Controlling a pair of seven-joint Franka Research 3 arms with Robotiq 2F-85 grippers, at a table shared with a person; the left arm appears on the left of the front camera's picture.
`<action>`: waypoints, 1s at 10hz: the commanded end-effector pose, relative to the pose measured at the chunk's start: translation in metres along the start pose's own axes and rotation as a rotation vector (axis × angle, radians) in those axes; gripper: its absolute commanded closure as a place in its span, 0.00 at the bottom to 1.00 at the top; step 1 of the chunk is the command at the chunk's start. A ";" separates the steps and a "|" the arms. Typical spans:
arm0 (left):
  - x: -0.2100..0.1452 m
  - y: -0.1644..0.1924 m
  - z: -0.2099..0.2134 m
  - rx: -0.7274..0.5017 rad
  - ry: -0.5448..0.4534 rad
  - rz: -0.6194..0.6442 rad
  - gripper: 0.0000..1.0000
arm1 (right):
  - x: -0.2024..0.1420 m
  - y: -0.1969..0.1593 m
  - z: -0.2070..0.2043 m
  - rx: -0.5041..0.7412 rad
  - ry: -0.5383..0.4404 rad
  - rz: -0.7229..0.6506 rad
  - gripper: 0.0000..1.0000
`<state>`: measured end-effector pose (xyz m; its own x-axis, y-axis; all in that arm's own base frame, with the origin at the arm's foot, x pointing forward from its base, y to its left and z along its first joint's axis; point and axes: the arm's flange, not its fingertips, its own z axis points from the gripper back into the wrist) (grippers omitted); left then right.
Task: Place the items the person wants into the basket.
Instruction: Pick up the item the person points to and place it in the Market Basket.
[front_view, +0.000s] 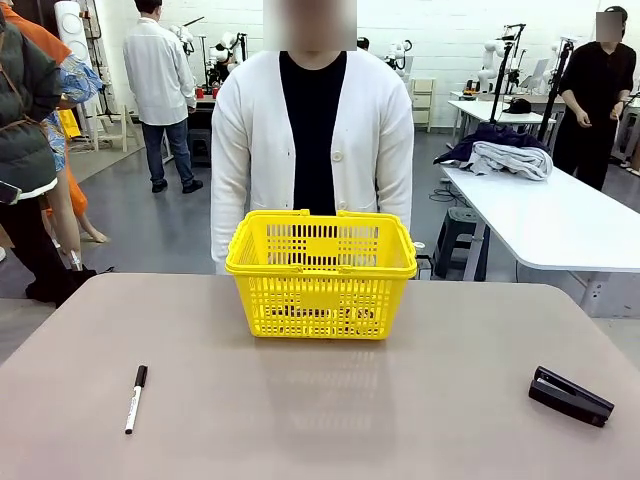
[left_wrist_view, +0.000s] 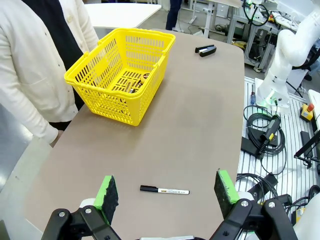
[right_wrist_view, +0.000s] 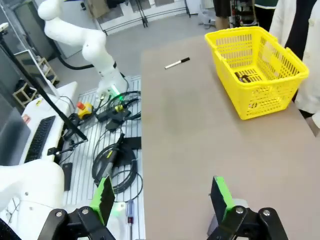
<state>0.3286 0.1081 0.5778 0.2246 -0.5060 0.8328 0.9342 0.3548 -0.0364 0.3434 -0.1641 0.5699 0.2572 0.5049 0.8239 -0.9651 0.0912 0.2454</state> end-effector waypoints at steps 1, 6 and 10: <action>-0.001 0.000 0.000 -0.005 -0.017 -0.020 0.00 | 0.000 -0.004 -0.002 -0.047 -0.044 0.045 0.00; -0.001 0.000 0.000 -0.005 -0.017 -0.020 0.00 | 0.000 0.000 0.000 0.000 0.000 0.000 0.00; -0.001 0.000 0.000 -0.005 -0.017 -0.020 0.00 | 0.000 0.000 0.000 0.000 0.000 0.000 0.00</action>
<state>0.3286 0.1080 0.5778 0.2245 -0.5060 0.8328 0.9344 0.3545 -0.0365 0.3431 -0.1629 0.5690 0.2737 0.5101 0.8154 -0.9608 0.1068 0.2557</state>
